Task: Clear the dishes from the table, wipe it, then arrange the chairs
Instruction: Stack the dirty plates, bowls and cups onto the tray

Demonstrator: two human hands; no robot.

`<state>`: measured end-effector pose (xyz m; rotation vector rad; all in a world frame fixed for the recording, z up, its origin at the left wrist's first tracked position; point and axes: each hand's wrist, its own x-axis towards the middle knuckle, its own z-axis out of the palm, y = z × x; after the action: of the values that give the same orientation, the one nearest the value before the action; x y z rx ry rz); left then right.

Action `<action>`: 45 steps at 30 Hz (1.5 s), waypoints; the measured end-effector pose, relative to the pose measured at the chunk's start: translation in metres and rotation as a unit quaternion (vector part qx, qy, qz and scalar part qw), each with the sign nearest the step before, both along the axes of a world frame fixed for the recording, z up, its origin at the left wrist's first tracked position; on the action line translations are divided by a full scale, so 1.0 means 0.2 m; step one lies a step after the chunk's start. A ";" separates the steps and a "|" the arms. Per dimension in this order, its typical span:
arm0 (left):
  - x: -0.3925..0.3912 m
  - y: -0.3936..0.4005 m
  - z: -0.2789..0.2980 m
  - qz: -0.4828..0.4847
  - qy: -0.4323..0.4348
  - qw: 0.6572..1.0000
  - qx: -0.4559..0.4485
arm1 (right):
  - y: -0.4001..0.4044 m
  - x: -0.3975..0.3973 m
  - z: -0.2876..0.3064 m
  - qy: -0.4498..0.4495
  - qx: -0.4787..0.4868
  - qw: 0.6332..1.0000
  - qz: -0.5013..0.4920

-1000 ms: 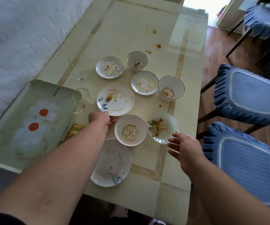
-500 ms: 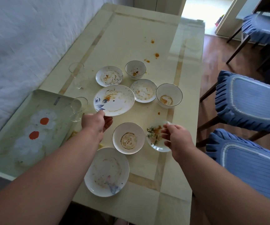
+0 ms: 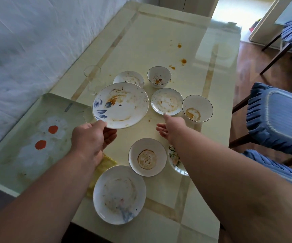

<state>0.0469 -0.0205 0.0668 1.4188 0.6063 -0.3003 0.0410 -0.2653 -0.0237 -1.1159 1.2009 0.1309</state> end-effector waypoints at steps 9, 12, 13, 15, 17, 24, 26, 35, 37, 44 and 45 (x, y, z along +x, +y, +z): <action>-0.03 0.04 -0.05 0.001 -0.017 1.000 0.019 | -0.02 0.17 -0.04 0.025 0.079 0.992 -0.099; -0.04 0.05 -0.04 0.000 -0.018 1.000 0.019 | -0.02 0.19 -0.05 0.032 0.082 0.989 -0.123; -0.04 0.06 -0.04 0.001 -0.019 1.000 0.017 | -0.02 0.18 -0.04 0.028 0.077 0.989 -0.120; -0.05 0.07 -0.03 0.003 -0.023 1.000 0.013 | 0.00 0.17 0.00 0.012 0.076 0.991 -0.114; -0.05 0.07 -0.01 0.007 -0.029 1.000 0.008 | 0.01 0.15 0.03 -0.008 0.078 0.991 -0.109; -0.13 0.14 0.09 0.020 -0.054 0.998 -0.003 | 0.03 0.00 0.17 -0.032 0.098 0.993 -0.059; -0.19 0.17 0.10 0.024 -0.059 0.998 -0.002 | 0.04 -0.09 0.24 -0.043 0.103 0.993 -0.030; -0.68 0.42 0.02 0.058 -0.045 0.996 0.043 | 0.15 -0.60 0.43 -0.068 0.043 0.995 0.053; -0.80 0.47 -0.05 0.067 -0.030 0.996 0.060 | 0.18 -0.71 0.43 -0.073 0.051 0.994 0.063; -1.12 0.50 -0.34 0.087 0.040 0.992 0.083 | 0.25 -1.02 0.45 -0.097 0.061 0.989 0.089; -1.15 0.49 -0.36 0.088 0.046 0.991 0.086 | 0.25 -1.05 0.45 -0.097 0.057 0.989 0.091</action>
<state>-0.1823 0.0779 -0.0061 1.5107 0.8439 -0.1768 -0.1699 -0.2148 0.0663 -1.1090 0.9062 0.2227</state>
